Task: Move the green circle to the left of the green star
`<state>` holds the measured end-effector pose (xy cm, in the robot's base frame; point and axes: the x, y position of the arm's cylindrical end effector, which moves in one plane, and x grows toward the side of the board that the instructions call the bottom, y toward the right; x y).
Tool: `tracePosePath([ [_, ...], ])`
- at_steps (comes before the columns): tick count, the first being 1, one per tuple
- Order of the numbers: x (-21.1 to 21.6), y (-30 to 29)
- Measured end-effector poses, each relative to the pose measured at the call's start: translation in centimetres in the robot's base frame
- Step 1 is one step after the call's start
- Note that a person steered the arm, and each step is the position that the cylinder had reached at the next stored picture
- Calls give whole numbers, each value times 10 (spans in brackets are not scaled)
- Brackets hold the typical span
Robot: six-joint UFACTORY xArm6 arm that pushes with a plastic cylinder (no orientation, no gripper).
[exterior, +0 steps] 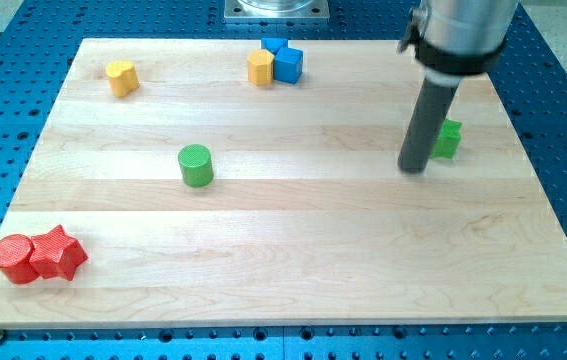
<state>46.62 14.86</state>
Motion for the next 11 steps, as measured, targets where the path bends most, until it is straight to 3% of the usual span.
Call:
tracePosePath([
  [1,32,-82],
  [3,23,-283],
  [4,-5,-311],
  [6,-32,-140],
  [7,-11,-176],
  [8,16,-129],
  [10,-47,-54],
  [11,-49,-101],
])
